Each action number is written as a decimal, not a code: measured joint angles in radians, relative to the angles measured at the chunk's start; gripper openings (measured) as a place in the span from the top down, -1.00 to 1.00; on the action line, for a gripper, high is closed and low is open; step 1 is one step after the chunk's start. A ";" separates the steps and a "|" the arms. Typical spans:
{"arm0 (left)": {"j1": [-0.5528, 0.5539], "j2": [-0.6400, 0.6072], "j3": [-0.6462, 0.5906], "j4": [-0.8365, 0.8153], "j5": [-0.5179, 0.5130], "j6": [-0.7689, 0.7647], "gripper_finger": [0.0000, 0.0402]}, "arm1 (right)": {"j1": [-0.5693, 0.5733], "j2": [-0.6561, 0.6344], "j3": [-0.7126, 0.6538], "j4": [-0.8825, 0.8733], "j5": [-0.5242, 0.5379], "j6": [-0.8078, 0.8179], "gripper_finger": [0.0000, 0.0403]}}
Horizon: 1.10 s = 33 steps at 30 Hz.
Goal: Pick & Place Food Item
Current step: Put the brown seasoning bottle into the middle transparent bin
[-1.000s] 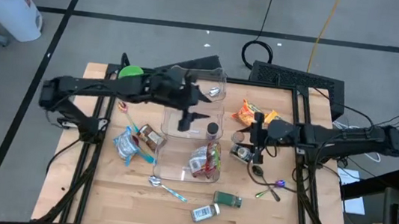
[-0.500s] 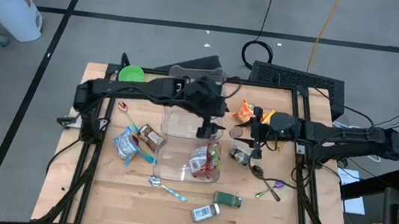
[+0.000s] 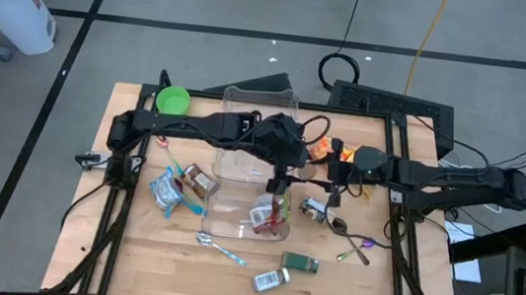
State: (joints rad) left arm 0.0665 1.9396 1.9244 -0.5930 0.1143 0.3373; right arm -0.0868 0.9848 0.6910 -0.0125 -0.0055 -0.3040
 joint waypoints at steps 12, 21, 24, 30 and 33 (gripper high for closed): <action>0.001 0.000 0.000 -0.003 -0.032 -0.005 -0.46 | -0.001 0.027 0.000 0.128 -0.026 -0.005 0.14; 0.001 0.000 0.000 -0.004 -0.037 -0.004 -0.45 | -0.001 0.027 0.001 0.174 -0.026 -0.008 0.14; 0.001 0.000 0.000 -0.004 -0.037 0.000 -0.45 | -0.001 0.027 0.002 0.183 -0.026 -0.012 0.14; 0.001 0.000 0.000 0.000 -0.068 0.005 -0.45 | -0.002 0.027 0.002 0.216 -0.026 -0.012 0.14; 0.000 -0.001 0.000 0.000 -0.086 0.009 -0.45 | -0.002 0.027 0.002 0.223 -0.025 -0.014 0.14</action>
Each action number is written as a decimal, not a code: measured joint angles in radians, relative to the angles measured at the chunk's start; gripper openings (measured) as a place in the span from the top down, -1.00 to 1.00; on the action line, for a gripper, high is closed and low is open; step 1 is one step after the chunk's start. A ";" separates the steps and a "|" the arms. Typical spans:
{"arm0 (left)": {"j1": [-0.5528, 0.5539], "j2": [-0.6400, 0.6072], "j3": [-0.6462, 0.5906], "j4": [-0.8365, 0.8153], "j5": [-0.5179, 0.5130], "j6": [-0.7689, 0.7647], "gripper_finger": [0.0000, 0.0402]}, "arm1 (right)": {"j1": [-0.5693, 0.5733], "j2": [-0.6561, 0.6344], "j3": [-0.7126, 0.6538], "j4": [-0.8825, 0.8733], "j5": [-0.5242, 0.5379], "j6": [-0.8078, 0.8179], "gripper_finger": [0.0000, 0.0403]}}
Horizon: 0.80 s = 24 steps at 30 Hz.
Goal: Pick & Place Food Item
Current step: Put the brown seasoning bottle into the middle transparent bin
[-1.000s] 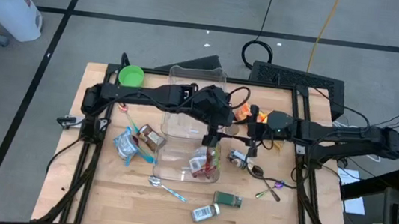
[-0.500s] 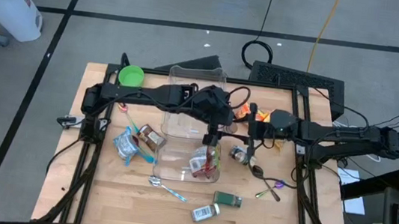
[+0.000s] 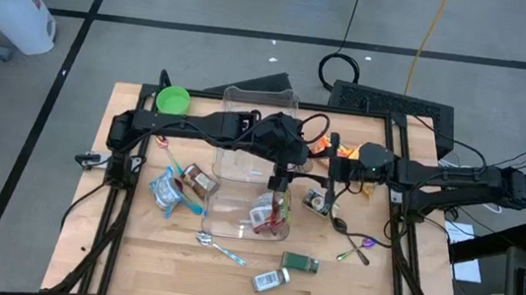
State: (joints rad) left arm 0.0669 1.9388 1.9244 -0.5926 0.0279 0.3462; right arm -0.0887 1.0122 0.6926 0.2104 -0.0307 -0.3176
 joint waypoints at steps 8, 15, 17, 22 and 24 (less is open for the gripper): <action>0.001 0.000 0.000 0.003 -0.013 0.004 -0.28 | 0.000 -0.001 0.000 0.008 0.004 0.001 0.14; 0.000 0.000 0.000 0.018 0.003 0.009 -0.12 | 0.000 -0.001 0.000 0.004 -0.001 0.001 0.14; -0.001 0.000 0.000 0.020 0.009 0.009 -0.11 | 0.001 -0.001 0.000 0.003 -0.005 -0.004 0.14; 0.001 0.000 0.000 0.023 0.046 0.015 0.03 | 0.001 -0.001 0.000 0.004 -0.005 -0.005 0.14; 0.001 0.000 0.000 0.023 0.046 0.015 0.09 | 0.001 -0.001 0.000 0.004 -0.005 -0.005 0.14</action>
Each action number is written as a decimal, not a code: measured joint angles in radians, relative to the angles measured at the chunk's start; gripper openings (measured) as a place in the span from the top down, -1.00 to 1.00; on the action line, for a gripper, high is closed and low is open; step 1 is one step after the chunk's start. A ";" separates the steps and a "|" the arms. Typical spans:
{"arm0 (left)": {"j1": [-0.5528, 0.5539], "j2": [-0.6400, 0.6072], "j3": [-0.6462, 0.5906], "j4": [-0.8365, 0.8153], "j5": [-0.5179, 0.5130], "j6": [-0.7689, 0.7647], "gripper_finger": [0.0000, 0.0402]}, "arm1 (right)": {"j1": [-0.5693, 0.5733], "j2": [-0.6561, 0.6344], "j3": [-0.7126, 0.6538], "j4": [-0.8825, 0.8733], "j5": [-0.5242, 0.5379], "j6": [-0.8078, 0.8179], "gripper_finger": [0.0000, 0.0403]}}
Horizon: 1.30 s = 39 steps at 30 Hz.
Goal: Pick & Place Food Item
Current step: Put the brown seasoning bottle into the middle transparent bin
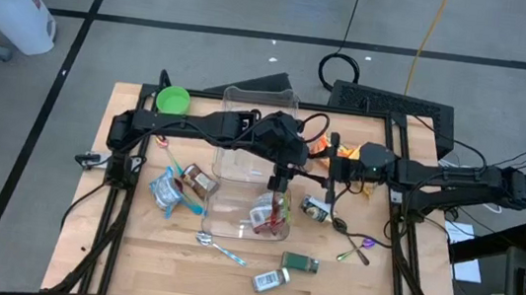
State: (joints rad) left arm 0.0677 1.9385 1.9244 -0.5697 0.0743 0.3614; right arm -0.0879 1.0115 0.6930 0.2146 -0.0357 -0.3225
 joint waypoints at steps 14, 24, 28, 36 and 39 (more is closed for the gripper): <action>-0.004 0.000 0.000 -0.004 0.000 0.049 0.09 | 0.000 0.000 0.000 -0.001 0.008 -0.008 0.10; 0.010 0.000 0.000 -0.005 0.011 0.067 0.09 | 0.000 0.000 0.000 0.001 0.005 -0.004 -0.17; 0.019 -0.001 0.000 -0.030 0.012 0.066 0.09 | 0.000 -0.003 0.000 -0.002 0.007 -0.005 -0.18; 0.051 -0.015 0.000 -0.061 0.009 0.063 0.09 | -0.003 -0.033 0.000 -0.025 0.090 -0.015 -0.19; 0.067 -0.031 -0.002 -0.094 0.005 0.063 0.09 | -0.004 -0.055 0.000 -0.044 0.087 -0.015 -0.19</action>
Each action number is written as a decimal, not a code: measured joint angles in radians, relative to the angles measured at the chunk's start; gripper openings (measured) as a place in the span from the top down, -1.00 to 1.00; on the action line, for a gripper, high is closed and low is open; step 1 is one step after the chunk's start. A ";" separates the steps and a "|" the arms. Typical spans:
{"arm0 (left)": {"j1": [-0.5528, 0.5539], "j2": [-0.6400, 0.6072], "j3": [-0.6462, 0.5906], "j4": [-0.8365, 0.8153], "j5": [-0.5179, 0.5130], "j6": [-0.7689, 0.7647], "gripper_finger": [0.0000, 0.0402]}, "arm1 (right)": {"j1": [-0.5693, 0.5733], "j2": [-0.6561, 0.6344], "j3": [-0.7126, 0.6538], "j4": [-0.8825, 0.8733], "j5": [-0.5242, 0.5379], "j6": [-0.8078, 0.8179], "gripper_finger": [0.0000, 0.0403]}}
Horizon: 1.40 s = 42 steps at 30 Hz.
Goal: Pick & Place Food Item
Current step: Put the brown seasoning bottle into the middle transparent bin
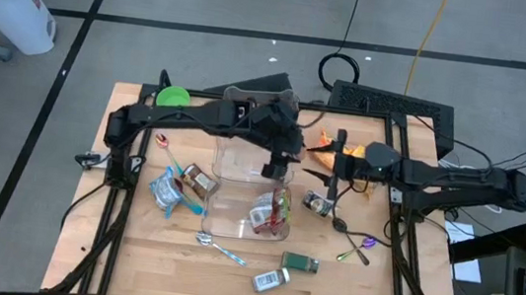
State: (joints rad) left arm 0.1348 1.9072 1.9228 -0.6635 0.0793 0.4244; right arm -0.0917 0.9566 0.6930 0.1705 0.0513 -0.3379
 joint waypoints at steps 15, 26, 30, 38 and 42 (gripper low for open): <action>0.150 -0.238 -0.030 -0.266 0.008 -0.035 0.09 | -0.020 -0.073 -0.001 -0.087 0.004 0.029 -0.19; 0.288 -0.539 -0.541 -0.004 0.151 -0.126 0.09 | -0.059 -0.076 -0.048 -0.063 0.005 0.085 -0.19; 0.299 -0.645 -0.771 0.184 0.184 -0.178 0.09 | -0.069 -0.076 -0.048 -0.061 0.005 0.091 -0.19; 0.288 -0.783 -1.149 0.610 0.248 -0.330 0.09 | -0.073 -0.076 -0.048 -0.061 0.004 0.106 -0.19; 0.263 -0.790 -1.272 0.832 0.264 -0.403 0.09 | -0.073 -0.076 -0.048 -0.063 0.005 0.117 -0.19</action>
State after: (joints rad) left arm 0.3980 1.1176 0.6508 0.1685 0.3435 0.0210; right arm -0.1646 0.8806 0.6453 0.1072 0.0559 -0.2207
